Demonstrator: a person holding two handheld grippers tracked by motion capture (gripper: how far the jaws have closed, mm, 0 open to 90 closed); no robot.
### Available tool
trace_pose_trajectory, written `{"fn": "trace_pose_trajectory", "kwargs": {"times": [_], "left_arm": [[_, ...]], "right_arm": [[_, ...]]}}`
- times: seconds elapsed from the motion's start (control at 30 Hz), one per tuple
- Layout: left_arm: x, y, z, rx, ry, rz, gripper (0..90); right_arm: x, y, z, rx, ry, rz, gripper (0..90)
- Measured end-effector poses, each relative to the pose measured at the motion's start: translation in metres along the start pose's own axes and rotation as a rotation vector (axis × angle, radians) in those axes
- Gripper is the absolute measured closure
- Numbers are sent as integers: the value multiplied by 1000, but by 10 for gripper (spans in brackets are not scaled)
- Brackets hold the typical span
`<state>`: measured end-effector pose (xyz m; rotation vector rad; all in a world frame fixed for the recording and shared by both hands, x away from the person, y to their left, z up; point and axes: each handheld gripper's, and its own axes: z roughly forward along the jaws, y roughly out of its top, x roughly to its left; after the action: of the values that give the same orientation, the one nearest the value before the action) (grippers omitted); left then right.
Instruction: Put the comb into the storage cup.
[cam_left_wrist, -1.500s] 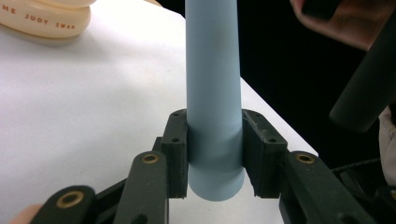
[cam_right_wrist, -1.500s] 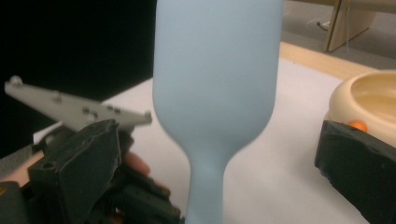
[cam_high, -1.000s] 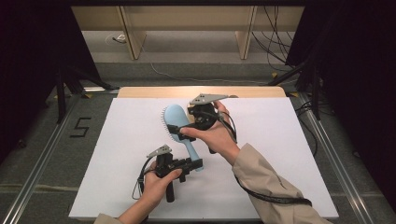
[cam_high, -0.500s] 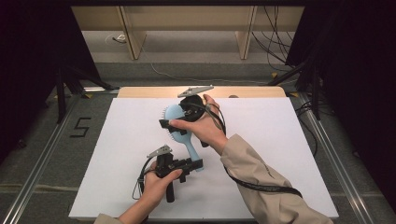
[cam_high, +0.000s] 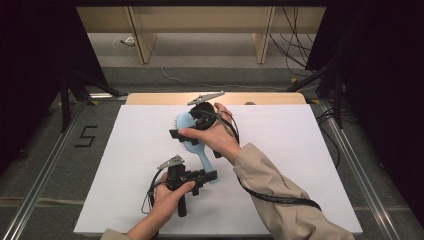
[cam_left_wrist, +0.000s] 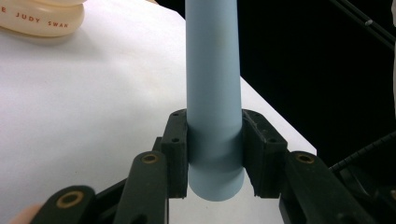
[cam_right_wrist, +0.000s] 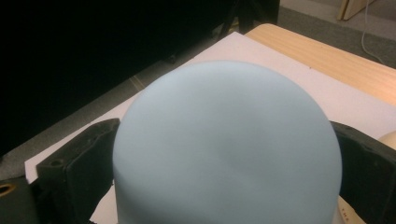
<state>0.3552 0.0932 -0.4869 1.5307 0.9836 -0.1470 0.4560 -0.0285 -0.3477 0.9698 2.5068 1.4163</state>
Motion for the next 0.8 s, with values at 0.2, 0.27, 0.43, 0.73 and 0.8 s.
{"fn": "trace_pose_trajectory", "kwargs": {"times": [0.2,0.27,0.43,0.73,0.8], "left_arm": [[0,0,0,3,-3,2,639],[0,0,0,4,-2,3,639],[0,0,0,5,-1,2,639],[0,-1,1,8,-2,4,639],[0,0,1,9,-2,5,639]], "right_arm": [[-1,-2,2,14,0,8,65],[-1,-2,3,22,5,12,76],[-2,-2,3,28,2,18,96],[-2,-2,3,32,2,24,152],[-2,-3,3,33,3,26,158]]}}
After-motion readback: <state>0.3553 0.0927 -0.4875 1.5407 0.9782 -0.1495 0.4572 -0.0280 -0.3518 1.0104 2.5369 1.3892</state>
